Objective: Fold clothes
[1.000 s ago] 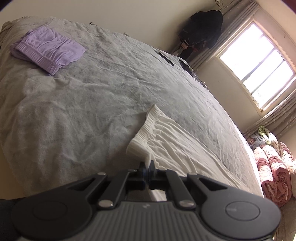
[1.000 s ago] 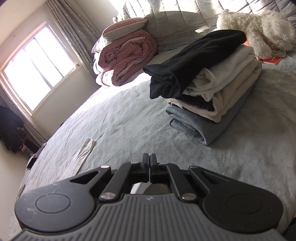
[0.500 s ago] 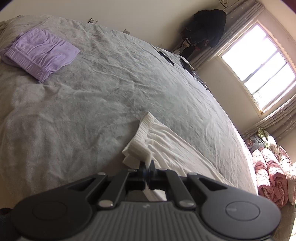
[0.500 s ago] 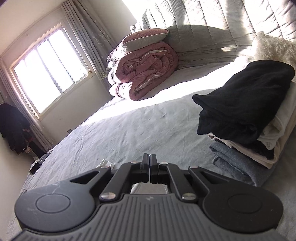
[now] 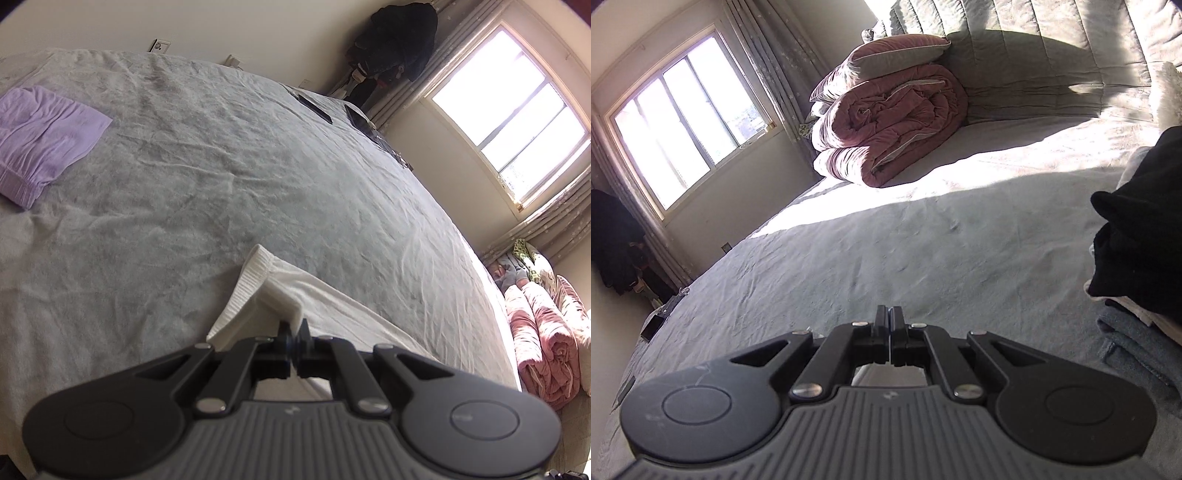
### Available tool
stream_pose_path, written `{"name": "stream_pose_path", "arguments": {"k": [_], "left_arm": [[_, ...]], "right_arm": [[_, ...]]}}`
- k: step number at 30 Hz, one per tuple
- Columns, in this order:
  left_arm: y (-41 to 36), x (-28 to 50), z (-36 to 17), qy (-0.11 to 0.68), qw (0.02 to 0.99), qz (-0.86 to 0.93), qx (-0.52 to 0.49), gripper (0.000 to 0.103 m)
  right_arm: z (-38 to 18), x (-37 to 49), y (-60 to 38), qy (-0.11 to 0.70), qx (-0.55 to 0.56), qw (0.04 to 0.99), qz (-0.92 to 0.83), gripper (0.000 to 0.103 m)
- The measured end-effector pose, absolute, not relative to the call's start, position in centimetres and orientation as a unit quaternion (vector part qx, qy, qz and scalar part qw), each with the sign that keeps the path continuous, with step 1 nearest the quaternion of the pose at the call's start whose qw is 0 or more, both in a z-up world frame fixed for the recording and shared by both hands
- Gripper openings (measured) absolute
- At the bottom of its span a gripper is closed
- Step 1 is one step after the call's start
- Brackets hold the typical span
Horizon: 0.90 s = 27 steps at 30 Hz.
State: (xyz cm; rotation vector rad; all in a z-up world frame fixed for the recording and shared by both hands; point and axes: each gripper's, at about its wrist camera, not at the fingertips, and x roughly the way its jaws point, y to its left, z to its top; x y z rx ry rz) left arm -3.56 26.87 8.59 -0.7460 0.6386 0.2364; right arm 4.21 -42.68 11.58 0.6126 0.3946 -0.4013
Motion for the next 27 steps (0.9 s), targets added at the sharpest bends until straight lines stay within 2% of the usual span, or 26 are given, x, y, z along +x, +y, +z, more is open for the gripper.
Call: {"name": "stream_pose_path", "arguments": {"k": [17,27], "left_arm": [[28.2,3.3,8.7,0.326,0.861,0.136,-0.367,0.002],[29.2,6.0,7.9,0.345,0.852,0.152,-0.364,0.002]], "right_arm": [[10.9,18.3,-39.4,0.254,0.246,0.918,-0.180,0.001],[9.5,23.4,-37.7,0.283,0.246,0.913,-0.163,0.001]]}}
